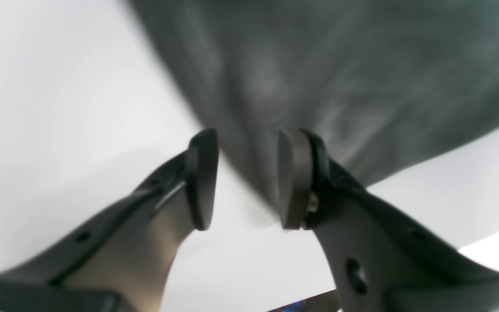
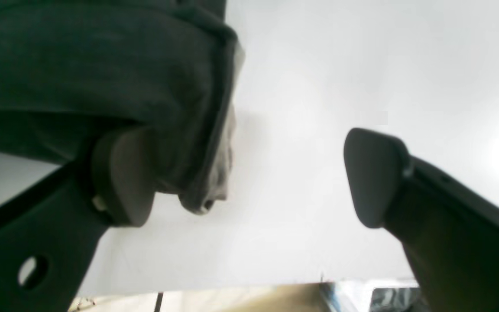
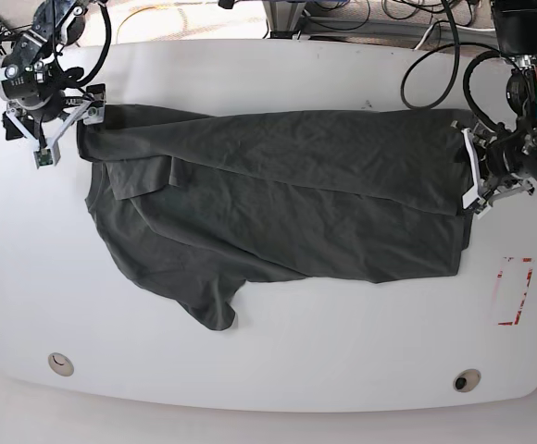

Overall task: Fold the T-shirt properly
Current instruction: 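Release and regrasp the shirt edge with the left gripper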

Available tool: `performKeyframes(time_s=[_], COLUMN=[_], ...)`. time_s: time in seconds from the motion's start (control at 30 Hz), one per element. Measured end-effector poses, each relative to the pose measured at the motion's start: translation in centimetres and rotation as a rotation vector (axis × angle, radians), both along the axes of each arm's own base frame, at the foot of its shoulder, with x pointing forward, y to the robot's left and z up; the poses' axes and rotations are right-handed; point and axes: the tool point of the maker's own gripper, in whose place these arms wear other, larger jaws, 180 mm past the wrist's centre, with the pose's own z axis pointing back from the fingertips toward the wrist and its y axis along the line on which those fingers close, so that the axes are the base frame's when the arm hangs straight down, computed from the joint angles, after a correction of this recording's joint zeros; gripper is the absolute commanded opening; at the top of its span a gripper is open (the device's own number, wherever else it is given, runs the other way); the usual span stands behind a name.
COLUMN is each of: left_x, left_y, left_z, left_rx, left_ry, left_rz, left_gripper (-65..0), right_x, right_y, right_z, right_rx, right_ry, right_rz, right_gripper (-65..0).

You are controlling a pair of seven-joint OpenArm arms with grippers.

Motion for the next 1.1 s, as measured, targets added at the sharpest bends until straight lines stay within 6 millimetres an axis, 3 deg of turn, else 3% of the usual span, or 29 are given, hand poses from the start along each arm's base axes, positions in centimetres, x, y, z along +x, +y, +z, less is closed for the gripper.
performKeyframes(time_s=[0.13,0.23,0.4,0.63,0.87,1.1], left_x=[0.3,0.2,-1.9,-4.3,-4.6,-5.2], left_y=[-2.6,-5.1,-7.4,-6.1,-5.2,-2.1], left_z=[0.9,0.9,-1.3,-3.5,-3.8,-4.5], left_rx=[-0.02,-0.075,-0.131,-0.061,-0.053,0.013], left_ry=[-0.041,-0.059,0.004,0.071,0.045,0.093], left_rz=[-0.022,-0.032,-0.03,0.003,-0.011,0.01], left_gripper=[-42.4,-42.4,-42.4,-42.4,-42.4,-42.4], right_x=[1.5,1.9,1.8,0.7,-0.9,-1.8], right_y=[1.5,1.5,1.9,2.2,1.3,1.3], right_z=[1.8,2.3,1.5,-0.7,-3.8,-5.2], right_rx=[0.084,0.114,0.135,0.166,0.17,0.202], right_ry=[-0.12,-0.155,-0.137,-0.077,0.0,0.038], right_rz=[0.012,-0.006,-0.011,-0.034,-0.077,-0.079], right_gripper=[0.0,0.0,-9.5,-22.4,-25.0,-26.5])
